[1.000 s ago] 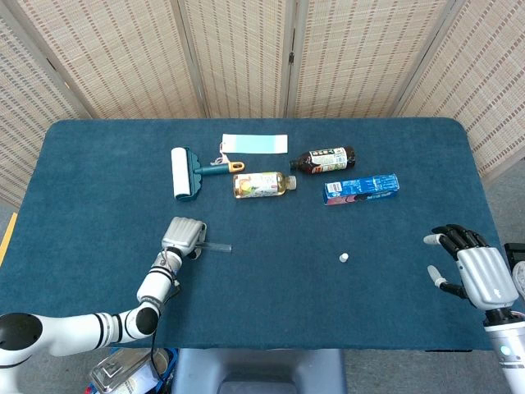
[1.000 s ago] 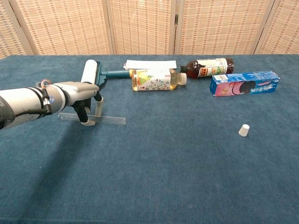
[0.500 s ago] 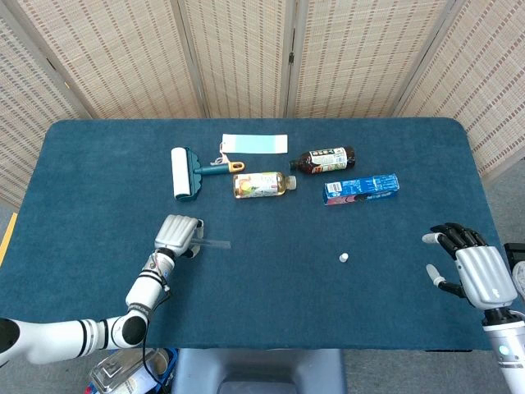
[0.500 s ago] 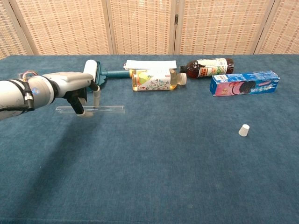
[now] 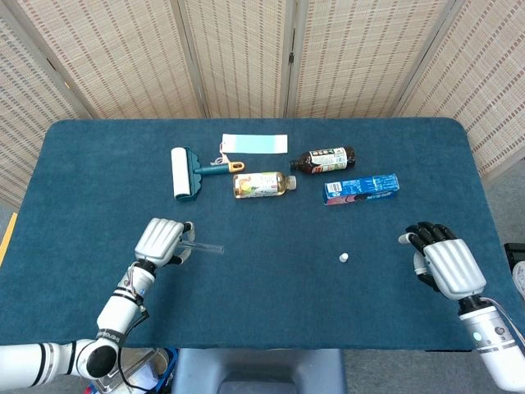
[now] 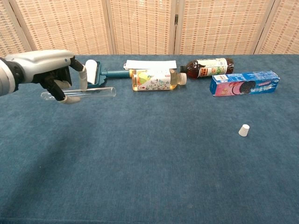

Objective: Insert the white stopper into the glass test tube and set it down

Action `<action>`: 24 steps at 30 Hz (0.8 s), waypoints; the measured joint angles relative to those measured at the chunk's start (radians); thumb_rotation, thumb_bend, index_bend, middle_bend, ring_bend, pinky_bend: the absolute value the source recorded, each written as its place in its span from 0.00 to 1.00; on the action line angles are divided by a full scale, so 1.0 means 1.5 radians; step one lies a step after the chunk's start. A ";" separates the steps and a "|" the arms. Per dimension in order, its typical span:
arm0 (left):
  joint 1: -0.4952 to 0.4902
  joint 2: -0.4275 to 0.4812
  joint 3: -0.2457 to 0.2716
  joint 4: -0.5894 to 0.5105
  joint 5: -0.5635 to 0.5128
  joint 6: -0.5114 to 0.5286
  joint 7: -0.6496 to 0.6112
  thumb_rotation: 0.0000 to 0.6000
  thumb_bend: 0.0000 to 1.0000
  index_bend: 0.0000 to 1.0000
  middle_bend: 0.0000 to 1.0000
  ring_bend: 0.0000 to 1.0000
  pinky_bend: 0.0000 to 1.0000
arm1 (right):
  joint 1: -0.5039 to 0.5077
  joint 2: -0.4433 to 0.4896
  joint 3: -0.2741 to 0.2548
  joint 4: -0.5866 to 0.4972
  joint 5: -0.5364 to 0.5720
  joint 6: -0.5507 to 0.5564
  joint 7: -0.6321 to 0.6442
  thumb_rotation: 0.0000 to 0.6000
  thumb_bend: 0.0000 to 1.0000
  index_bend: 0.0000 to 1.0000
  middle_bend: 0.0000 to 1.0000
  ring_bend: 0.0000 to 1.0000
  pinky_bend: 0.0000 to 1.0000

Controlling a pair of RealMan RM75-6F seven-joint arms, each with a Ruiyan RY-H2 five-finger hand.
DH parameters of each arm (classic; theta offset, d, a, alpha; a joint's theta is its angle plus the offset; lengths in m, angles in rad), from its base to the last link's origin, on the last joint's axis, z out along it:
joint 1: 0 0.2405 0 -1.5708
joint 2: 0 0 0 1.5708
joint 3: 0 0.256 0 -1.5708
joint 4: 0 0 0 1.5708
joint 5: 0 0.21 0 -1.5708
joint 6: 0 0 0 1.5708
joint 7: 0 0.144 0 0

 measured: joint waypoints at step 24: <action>0.062 0.046 0.024 -0.075 0.083 0.027 -0.017 1.00 0.35 0.62 1.00 1.00 1.00 | 0.139 -0.018 -0.030 -0.015 0.183 -0.282 -0.120 1.00 1.00 0.22 1.00 1.00 1.00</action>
